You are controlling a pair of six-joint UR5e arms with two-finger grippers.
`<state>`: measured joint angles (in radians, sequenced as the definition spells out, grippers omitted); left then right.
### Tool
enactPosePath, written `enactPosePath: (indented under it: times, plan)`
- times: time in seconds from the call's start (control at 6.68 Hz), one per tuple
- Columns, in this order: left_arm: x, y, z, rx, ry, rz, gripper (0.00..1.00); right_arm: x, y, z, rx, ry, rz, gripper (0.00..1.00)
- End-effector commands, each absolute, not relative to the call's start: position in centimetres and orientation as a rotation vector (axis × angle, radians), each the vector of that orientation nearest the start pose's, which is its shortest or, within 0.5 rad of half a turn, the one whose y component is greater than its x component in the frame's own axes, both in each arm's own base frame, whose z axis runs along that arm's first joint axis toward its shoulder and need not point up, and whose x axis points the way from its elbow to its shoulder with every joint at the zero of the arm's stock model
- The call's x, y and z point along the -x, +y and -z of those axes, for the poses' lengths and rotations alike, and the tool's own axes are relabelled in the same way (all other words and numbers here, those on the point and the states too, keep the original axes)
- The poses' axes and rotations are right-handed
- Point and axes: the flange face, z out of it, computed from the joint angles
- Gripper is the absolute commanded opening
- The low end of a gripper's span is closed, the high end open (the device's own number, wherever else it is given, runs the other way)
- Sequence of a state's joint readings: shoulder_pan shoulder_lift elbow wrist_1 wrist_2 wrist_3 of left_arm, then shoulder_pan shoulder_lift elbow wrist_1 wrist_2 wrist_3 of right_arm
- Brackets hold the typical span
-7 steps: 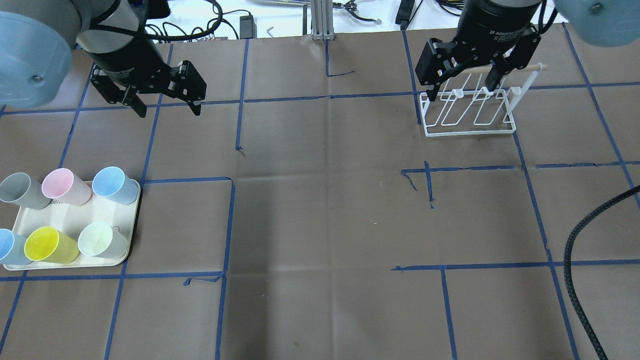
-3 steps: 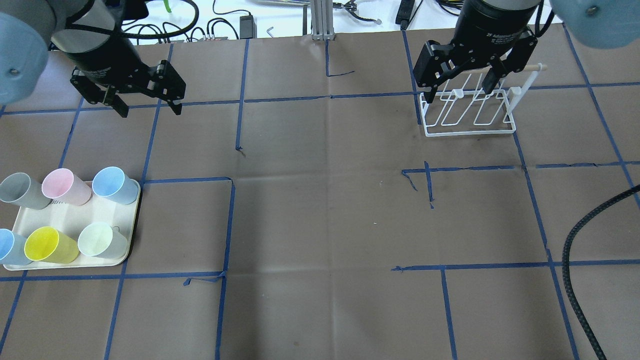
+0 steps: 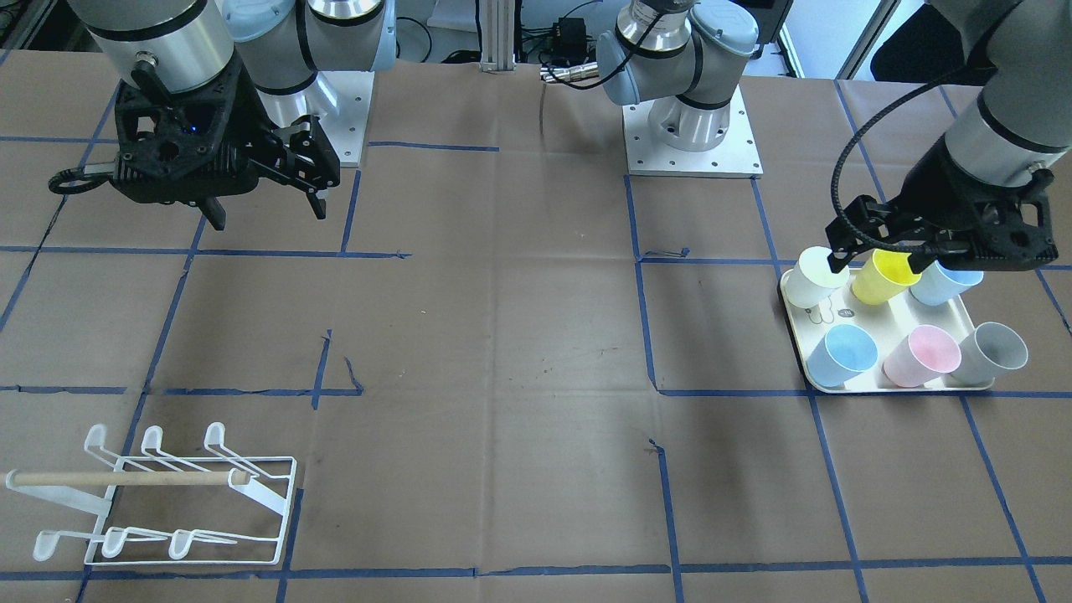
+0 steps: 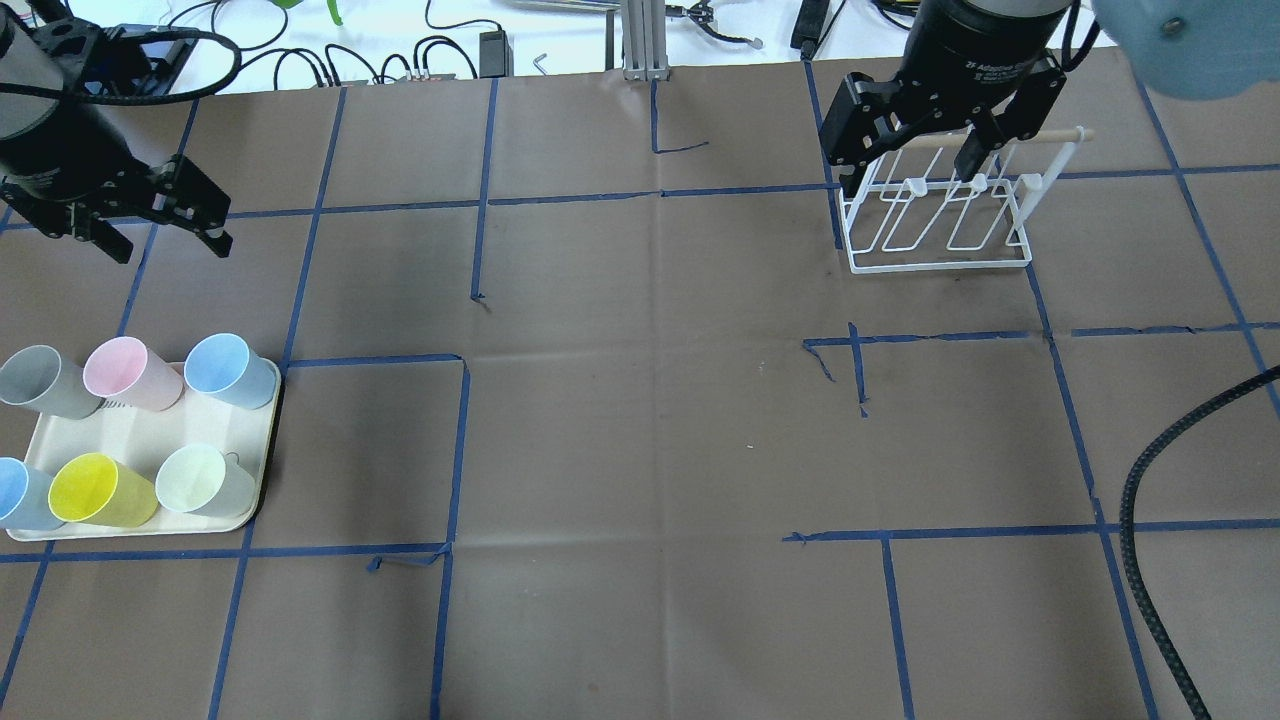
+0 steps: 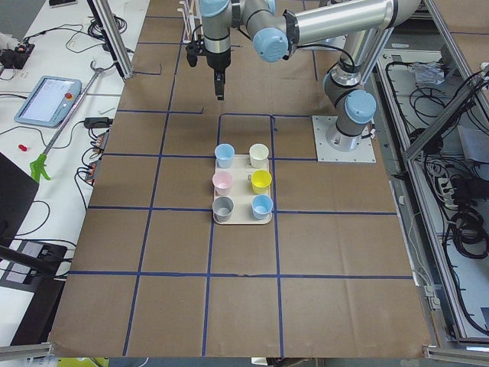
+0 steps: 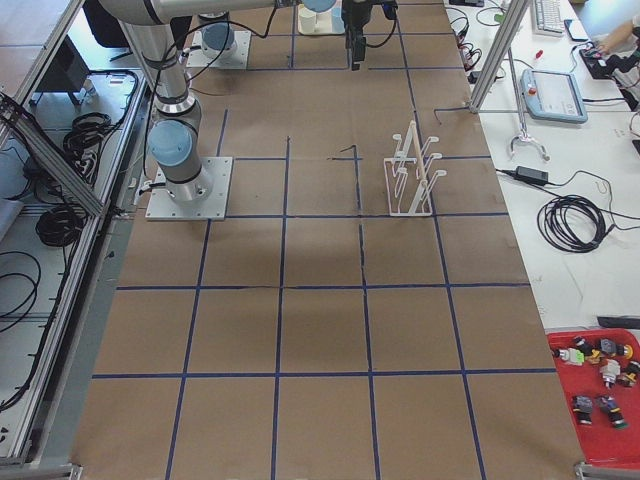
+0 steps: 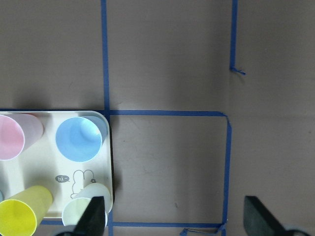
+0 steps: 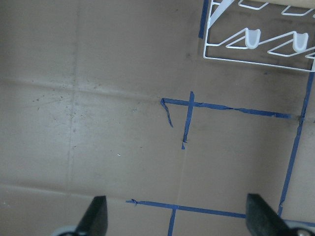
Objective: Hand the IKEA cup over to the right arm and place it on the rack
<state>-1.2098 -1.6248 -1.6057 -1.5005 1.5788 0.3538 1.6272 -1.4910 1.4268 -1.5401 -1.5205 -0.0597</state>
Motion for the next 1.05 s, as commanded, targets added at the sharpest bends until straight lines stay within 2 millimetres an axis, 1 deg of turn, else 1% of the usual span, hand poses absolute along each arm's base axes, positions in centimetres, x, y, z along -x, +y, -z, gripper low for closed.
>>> enactPosePath:
  times: [0.0,0.15,0.3,0.45,0.6,0.75,0.9]
  plan:
    - [-9.3,-52.2,-42.3,-0.014,3.138,-0.029,1.00,-17.3,-56.1,-50.2,0.020,3.037,0.288,1.00]
    - [-9.6,-52.6,-39.5,-0.021,3.130,-0.001,1.00,-17.8,-57.6,-50.3,-0.057,2.995,0.411,1.00]
    - [-10.0,-52.7,-36.1,-0.055,3.129,0.007,0.99,-18.6,-58.2,-50.6,-0.176,2.881,0.446,1.00]
    - [-10.1,-52.1,-33.3,-0.079,3.128,0.006,1.00,-19.0,-59.0,-50.3,-0.286,2.820,0.471,1.00]
    - [-9.8,-51.4,-30.8,-0.075,3.145,-0.026,0.99,-19.4,-59.6,-50.2,-0.431,2.762,0.509,1.00]
    - [-9.9,-51.3,-28.4,-0.075,3.144,-0.032,1.00,-19.5,-58.7,-49.2,-0.512,2.742,0.469,1.00]
    - [-10.2,-52.0,-26.3,-0.075,3.151,-0.054,0.99,-20.0,-58.3,-47.2,-0.536,2.668,0.493,1.00]
